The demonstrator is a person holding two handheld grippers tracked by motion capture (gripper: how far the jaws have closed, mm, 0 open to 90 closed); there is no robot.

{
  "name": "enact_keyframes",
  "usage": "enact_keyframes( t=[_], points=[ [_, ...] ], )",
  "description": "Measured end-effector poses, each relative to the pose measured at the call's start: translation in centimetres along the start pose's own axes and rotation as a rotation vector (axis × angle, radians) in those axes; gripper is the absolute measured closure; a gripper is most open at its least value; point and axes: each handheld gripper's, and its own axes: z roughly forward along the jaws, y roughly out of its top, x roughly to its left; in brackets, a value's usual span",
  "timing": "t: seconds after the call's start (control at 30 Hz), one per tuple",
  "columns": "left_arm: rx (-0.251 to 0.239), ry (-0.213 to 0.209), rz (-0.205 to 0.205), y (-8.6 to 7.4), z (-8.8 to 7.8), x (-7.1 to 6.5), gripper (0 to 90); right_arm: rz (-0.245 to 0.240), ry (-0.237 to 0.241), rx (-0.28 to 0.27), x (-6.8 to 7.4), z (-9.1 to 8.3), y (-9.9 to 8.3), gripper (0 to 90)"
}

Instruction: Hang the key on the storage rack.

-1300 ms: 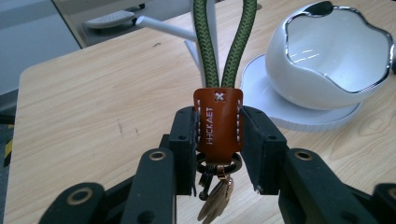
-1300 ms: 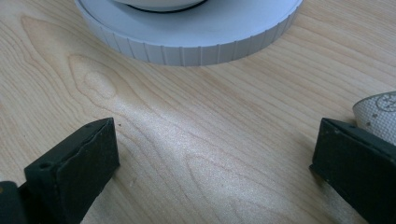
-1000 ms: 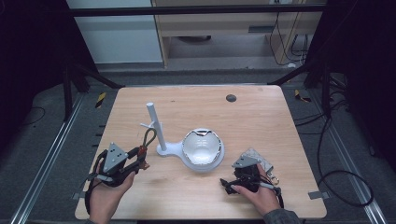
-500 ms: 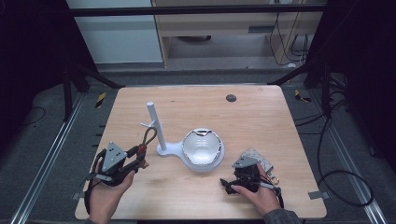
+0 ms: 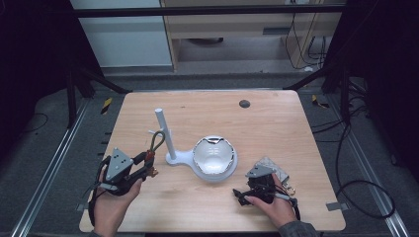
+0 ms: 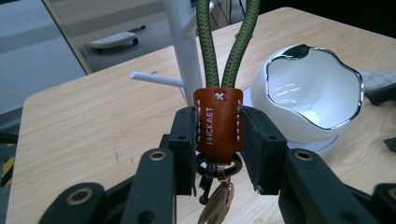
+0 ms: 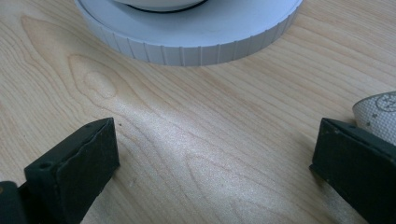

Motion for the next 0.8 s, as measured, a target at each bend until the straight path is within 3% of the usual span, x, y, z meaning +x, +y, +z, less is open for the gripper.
enact_keyframes(
  t=[0.4,0.8],
  points=[
    [0.034,0.005,-0.056,-0.8,2.0,0.9,66.0,0.003,0.002,0.001,0.0,0.0,0.0,0.4],
    [0.068,0.005,-0.066,-0.8,4.1,1.0,66.0,0.001,0.0,0.0,0.0,0.0,0.0,0.4]
  ],
)
